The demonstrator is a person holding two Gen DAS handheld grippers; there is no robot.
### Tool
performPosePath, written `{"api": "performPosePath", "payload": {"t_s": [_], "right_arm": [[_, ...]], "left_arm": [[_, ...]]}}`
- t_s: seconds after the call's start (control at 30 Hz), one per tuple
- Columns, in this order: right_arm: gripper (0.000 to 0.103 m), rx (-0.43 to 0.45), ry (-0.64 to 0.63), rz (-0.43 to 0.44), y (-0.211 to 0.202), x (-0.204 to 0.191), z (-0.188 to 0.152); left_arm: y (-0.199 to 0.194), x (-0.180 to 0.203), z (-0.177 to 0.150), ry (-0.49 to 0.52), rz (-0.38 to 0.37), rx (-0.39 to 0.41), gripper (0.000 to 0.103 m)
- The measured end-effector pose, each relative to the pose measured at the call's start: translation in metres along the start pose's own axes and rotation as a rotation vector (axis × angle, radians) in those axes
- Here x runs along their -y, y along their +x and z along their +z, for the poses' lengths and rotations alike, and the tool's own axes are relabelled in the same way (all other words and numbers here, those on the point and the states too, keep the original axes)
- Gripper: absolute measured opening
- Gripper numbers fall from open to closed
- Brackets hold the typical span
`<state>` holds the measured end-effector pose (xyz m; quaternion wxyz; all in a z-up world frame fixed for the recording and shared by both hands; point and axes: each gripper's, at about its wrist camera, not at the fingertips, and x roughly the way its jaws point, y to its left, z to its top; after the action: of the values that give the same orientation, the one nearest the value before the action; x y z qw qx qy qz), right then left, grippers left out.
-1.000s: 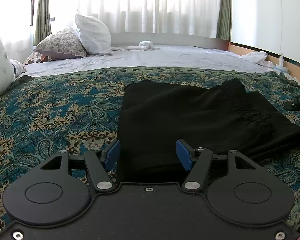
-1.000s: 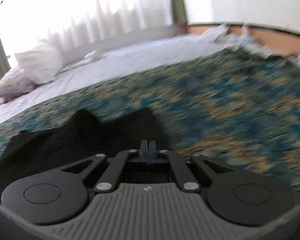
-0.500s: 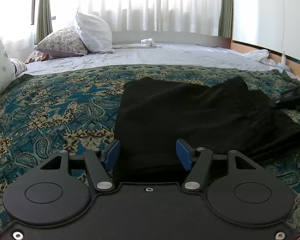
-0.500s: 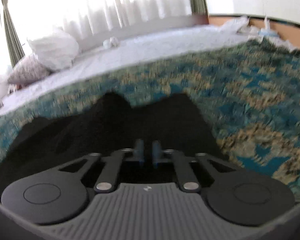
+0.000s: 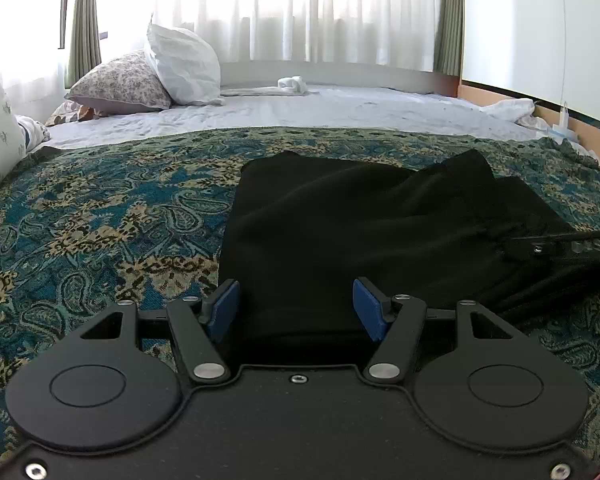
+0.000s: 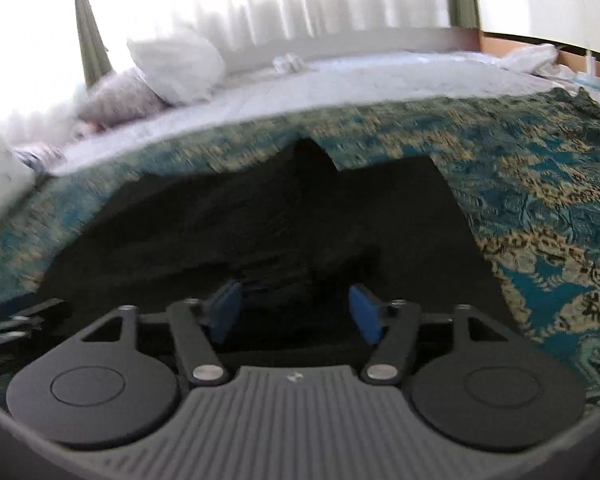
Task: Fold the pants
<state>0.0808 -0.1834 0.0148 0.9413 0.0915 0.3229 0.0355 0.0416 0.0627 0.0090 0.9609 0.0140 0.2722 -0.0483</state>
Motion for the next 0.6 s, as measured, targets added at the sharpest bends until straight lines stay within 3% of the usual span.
{"api": "performPosePath", "payload": {"t_s": [0.03, 0.07, 0.13, 0.17, 0.23, 0.33, 0.4, 0.5, 0.6], "right_arm": [[0.036, -0.009, 0.013, 0.007, -0.001, -0.003, 0.004], [0.026, -0.004, 0.004, -0.007, -0.005, -0.008, 0.007], [0.021, 0.075, -0.080, -0.031, -0.020, -0.023, 0.011], [0.010, 0.113, -0.111, -0.039, -0.026, -0.026, 0.014], [0.009, 0.207, -0.159, -0.057, -0.036, -0.031, 0.022], [0.002, 0.276, -0.158, -0.100, -0.034, -0.028, 0.036], [0.002, 0.267, -0.116, -0.143, -0.021, -0.012, 0.041], [0.006, 0.189, 0.042, -0.105, -0.011, 0.022, 0.035], [0.027, 0.169, 0.147, -0.090, -0.015, 0.044, 0.021]], "left_arm": [[-0.001, 0.000, 0.001, -0.001, 0.004, 0.001, 0.061], [-0.004, 0.000, 0.002, -0.004, 0.008, 0.008, 0.060], [-0.012, -0.001, 0.006, -0.015, -0.008, 0.044, 0.060], [-0.017, -0.001, 0.008, -0.023, -0.022, 0.067, 0.061], [-0.020, 0.000, 0.013, -0.037, -0.043, 0.093, 0.063], [-0.012, 0.006, 0.015, -0.029, -0.038, 0.086, 0.063], [-0.004, 0.009, 0.013, -0.020, -0.031, 0.061, 0.063], [0.009, 0.012, 0.004, -0.008, -0.021, 0.008, 0.063], [0.012, 0.010, 0.002, -0.018, -0.029, 0.006, 0.064]]}}
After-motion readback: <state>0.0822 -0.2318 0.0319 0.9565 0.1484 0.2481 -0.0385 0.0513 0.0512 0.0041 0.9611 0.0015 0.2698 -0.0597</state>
